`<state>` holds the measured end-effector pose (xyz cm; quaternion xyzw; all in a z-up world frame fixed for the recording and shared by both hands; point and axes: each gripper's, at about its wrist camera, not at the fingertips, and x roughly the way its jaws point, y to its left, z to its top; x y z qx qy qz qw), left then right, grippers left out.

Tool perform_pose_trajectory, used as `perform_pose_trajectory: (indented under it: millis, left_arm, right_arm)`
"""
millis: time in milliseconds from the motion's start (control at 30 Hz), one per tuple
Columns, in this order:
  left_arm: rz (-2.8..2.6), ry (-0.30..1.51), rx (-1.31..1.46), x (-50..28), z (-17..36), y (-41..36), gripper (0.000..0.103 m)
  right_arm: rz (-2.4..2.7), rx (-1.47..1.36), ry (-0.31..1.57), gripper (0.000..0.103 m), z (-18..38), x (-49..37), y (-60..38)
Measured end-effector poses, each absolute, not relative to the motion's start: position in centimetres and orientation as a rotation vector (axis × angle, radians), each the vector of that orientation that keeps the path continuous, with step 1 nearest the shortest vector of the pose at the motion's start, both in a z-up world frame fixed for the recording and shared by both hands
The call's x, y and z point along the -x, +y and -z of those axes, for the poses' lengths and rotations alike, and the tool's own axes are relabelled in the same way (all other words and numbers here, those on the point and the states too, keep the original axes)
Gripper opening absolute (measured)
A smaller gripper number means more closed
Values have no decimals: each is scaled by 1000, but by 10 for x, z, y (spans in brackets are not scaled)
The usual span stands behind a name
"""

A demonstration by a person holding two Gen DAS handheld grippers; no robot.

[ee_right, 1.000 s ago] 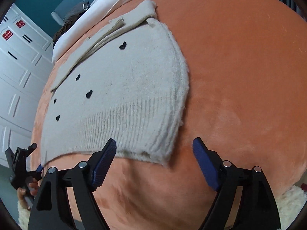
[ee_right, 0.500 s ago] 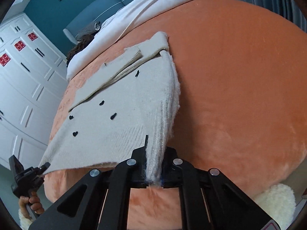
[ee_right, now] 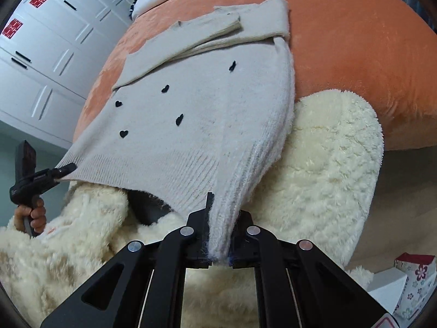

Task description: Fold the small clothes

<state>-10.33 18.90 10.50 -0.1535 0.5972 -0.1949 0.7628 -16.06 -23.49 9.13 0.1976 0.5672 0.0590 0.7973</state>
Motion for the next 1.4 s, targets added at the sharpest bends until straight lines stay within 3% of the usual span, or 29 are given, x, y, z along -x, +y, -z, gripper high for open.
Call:
perform_pose_trajectory:
  millis: [233,333,533,567,600,633,667,700,733,967,1200,1267,1333,1367,1400]
  left_arm:
    - [463,977,402,-10,-167,176,6]
    - [375,891,404,-80,-149,160,7]
    - [253,995,340,-165,-65,122,13]
    - [250,993,332,-164,-61,123,17]
    - [253,981,329,-161,-60,129,28]
    - [261,950,323,-156,-64,135,49]
    - [265,915,311,-151,-69,139,59]
    - [253,872,293,-145,-76,144,75]
    - [250,842,275,-140,-81,149,82]
    - [385,923,195,-163,-72,126,86]
    - [410,1029,275,-209,-29,107,84]
    - [418,1053,274,-212,-25,105,71]
    - [416,1065,197,-212,-25,99,37]
    - [413,1072,178,-211,-25,99,16]
    - [413,1087,192,-212,-25,102,8]
  right_arm:
    - [-111,-523,806,7,-150,60,-288]
    - [-47,-576,724,8,-125,-15,-314]
    - [131,-572,806,16,-60,-112,-319]
    - [139,-593,791,21,-59,-111,-321]
    - [143,-605,772,27,-58,-101,-327]
    - [155,-610,746,46,-60,-93,-329]
    - [183,-602,721,63,-63,-82,-329]
    - [216,-575,700,64,-66,-72,-330]
    - [223,-539,700,64,-70,-68,-329]
    - [210,-413,801,64,-52,-96,-334]
    - [208,-454,872,64,-28,-136,-335]
    - [187,-456,902,63,-20,-144,-333]
    - [186,-427,918,56,-18,-146,-328]
    - [184,-403,926,46,-18,-147,-324]
    - [191,-378,942,40,-17,-149,-322]
